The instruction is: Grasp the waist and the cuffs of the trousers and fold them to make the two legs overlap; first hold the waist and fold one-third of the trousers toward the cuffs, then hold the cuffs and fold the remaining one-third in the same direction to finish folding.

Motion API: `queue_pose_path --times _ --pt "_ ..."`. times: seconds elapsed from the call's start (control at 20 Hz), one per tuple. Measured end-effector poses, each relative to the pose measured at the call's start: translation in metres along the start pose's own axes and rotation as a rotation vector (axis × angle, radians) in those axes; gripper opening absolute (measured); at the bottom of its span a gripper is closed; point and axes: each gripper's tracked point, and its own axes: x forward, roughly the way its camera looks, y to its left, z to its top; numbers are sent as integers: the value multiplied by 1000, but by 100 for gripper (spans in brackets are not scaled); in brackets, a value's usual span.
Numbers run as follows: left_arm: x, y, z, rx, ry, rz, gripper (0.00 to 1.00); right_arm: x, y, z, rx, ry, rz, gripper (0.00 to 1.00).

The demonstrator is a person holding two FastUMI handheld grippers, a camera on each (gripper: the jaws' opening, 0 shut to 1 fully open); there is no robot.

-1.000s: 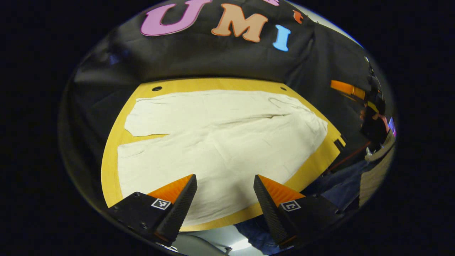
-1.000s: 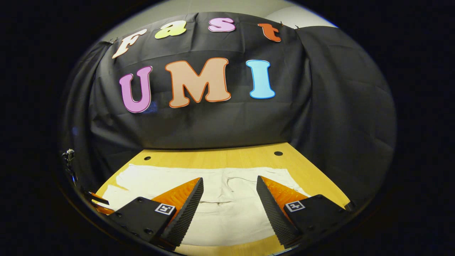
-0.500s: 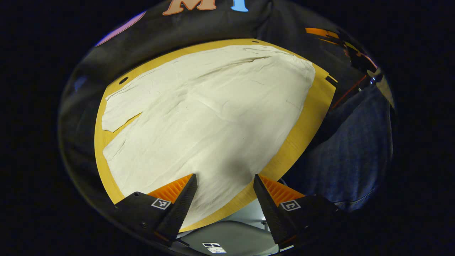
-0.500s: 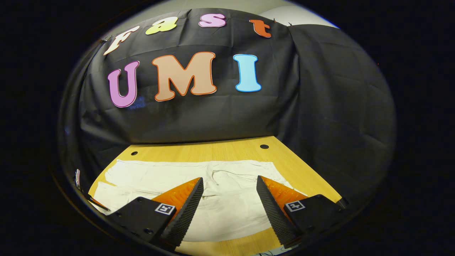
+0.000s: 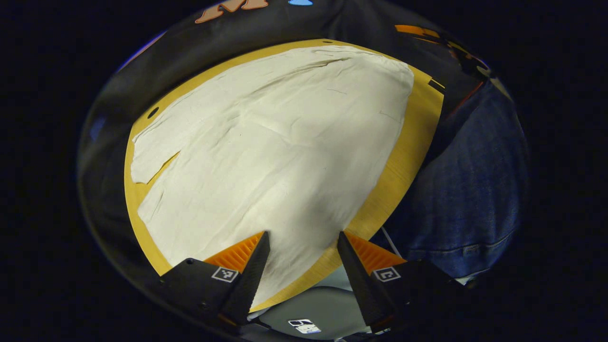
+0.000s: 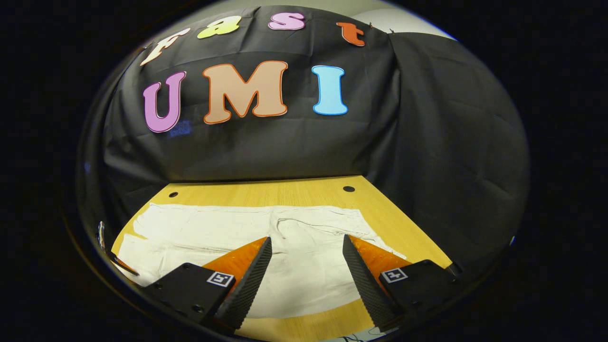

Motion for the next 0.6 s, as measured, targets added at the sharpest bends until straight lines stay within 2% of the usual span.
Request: queue_pose_path --times 0.15,0.3,0.35,0.5,0.6 --pt "1 2 2 8 19 -5 85 6 3 -10 -21 27 21 96" --pt "1 6 1 2 50 -3 77 10 6 -21 -88 60 66 96" --pt "1 9 3 -5 56 -1 69 12 7 -28 -119 76 84 94" --pt "3 14 6 8 75 -4 51 17 4 -48 -204 132 152 98" --pt "6 15 11 29 79 -4 35 17 3 -66 -258 173 204 98"
